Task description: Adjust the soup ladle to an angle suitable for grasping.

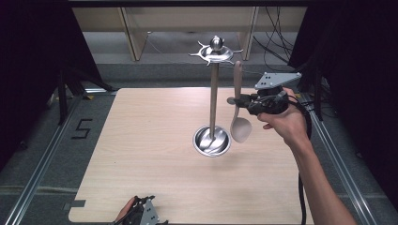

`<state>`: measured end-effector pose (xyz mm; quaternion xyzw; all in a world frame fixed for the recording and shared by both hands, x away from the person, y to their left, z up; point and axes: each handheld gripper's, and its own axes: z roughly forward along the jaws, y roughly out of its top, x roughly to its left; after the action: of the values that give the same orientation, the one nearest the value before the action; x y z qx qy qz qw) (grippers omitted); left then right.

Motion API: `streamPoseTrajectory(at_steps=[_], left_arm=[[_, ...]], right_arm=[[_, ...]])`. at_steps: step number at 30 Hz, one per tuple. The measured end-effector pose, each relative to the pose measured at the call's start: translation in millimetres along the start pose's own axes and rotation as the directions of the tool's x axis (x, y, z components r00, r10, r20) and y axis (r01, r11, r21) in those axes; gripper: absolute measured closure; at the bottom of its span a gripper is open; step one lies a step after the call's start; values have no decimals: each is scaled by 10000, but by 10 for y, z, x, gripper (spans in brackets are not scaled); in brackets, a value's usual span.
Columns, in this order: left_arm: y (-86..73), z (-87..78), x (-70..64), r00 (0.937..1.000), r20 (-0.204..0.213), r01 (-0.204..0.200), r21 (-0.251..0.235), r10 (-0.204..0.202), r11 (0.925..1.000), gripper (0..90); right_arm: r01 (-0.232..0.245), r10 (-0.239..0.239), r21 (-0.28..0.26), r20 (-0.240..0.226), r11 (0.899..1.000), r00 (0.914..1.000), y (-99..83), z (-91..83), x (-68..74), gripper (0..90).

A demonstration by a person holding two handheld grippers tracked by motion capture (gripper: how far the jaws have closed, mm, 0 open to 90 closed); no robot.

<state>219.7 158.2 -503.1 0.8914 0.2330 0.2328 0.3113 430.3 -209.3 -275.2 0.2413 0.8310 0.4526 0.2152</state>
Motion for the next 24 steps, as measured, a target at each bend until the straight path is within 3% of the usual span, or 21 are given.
streamPoseTrajectory(at_steps=[5, 8, 10, 11, 14, 16, 18, 21, 24], left_arm=[[-1, 5, -9, 9999, -7, 101, -102, -101, 9999, 148], [0, 1, 1, 9999, -116, -64, 47, 64, 10000, 148], [-1, 4, 0, 9999, -154, -63, 29, 64, 10000, 148], [0, 3, 0, 9999, -145, -75, 32, 75, 10000, 148], [-2, 5, -8, 10000, 1, 92, -101, -92, 9999, 148], [-2, 1, 0, 9999, -133, -72, 43, 73, 10000, 148], [-2, 3, -6, 10000, 15, 34, -64, -34, 10000, 148], [-1, 5, -2, 9998, -156, -75, 22, 75, 10000, 149], [-2, -1, -2, 10000, 18, -27, -22, 27, 10000, 148]], right_arm=[[141, -141, 72, 65, 9999, 9999, 9, 37, -10, 774], [93, -93, 9, 10, 10000, 10000, 12, 45, -12, 774], [-217, 220, 211, -135, 9995, 9997, 18, 38, -1, 774], [-62, 64, 177, -109, 9998, 9999, 23, 44, -10, 774], [-183, 187, 325, -105, 9993, 9998, 35, 58, -3, 774], [-8, 9, 267, -68, 9996, 10000, 41, 72, -16, 774], [-23, 26, 297, -86, 9996, 10000, 44, 76, -15, 774], [-186, 184, 275, 56, 9994, 9998, 40, 112, -3, 774], [-120, 120, 172, -12, 9998, 9999, 39, 137, -7, 773]])
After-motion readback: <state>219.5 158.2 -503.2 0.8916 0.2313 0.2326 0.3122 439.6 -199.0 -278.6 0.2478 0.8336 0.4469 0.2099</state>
